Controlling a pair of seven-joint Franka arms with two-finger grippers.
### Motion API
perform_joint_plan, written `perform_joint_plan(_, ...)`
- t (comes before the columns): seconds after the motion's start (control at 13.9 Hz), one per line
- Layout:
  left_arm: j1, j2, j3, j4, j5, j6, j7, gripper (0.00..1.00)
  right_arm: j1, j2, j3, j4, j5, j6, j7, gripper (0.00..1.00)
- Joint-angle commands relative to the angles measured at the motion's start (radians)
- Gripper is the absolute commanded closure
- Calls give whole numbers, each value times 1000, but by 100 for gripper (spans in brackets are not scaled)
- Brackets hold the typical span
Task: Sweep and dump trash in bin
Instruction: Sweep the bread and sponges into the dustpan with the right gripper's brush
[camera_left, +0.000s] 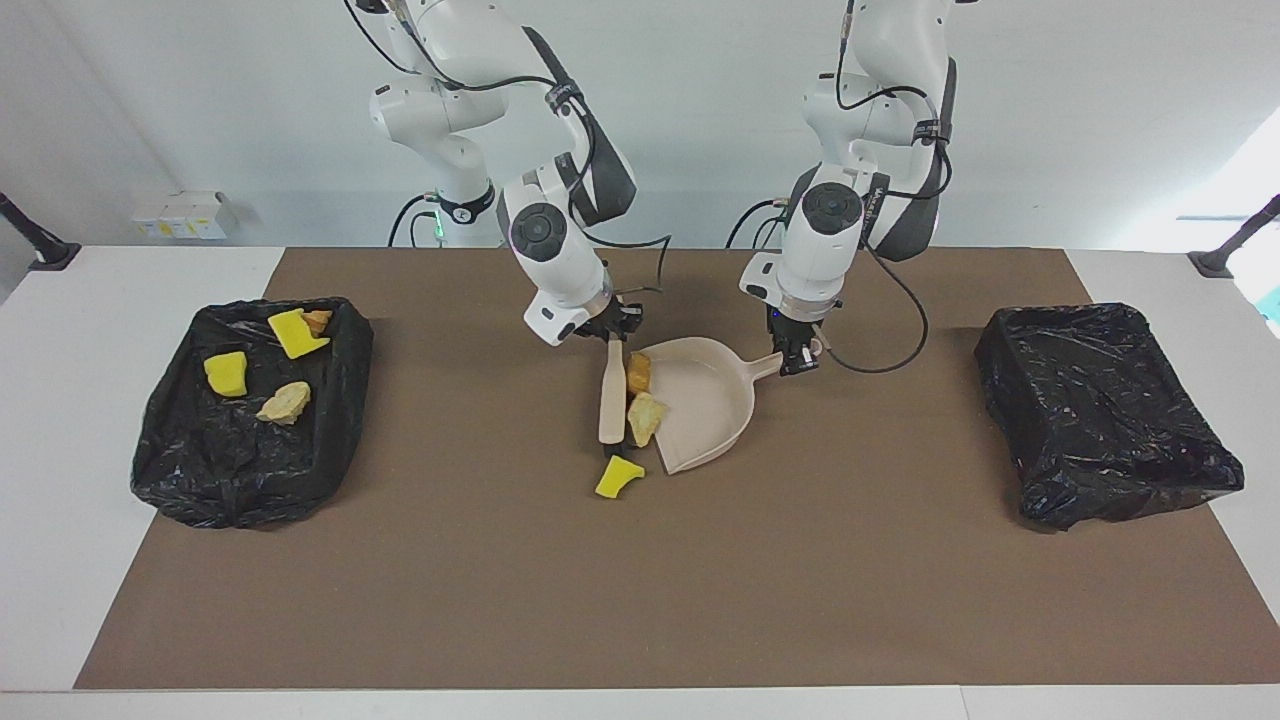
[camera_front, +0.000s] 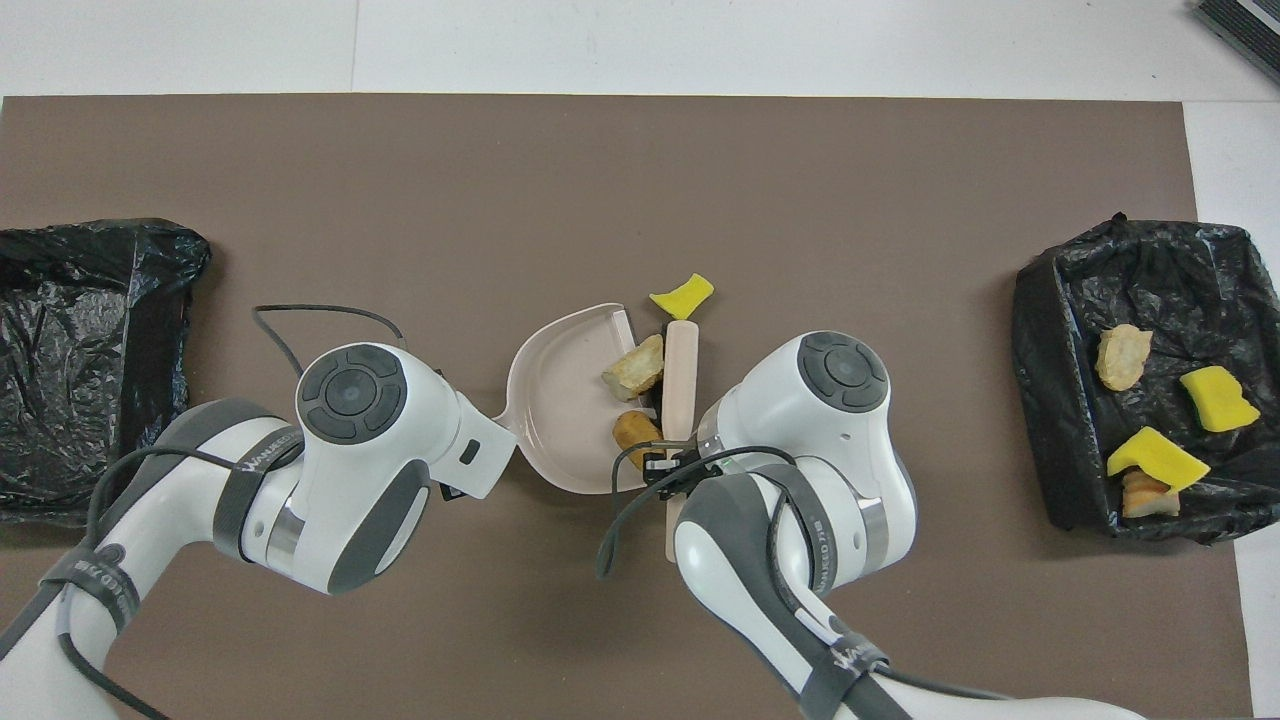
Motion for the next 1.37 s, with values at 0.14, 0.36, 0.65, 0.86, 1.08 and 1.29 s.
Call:
perform_joint_plan(0.14, -8, -26, 7, -38, 17, 33, -28, 100, 40, 77, 2, 171, 115, -16, 105, 100)
perform_joint_plan(0.36, -5, -26, 7, -39, 17, 35, -29, 100, 10, 55, -12, 187, 67, -157, 104, 100)
perform_joint_plan(0.65, 3, -26, 7, -41, 9, 39, -75, 100, -42, 57, -7, 256, -253, -355, 66, 100)
perform_joint_plan(0.86, 3, -26, 7, -44, 9, 39, -94, 100, -76, 66, -7, 255, -414, -389, -50, 100)
perform_joint_plan(1.08, 3, -26, 7, -44, 9, 39, -110, 100, -84, 142, -7, 283, -484, -372, -77, 100)
perform_joint_plan(1.29, 3, -26, 7, -45, 9, 38, -110, 100, -63, 167, 2, 334, -478, -351, -88, 100)
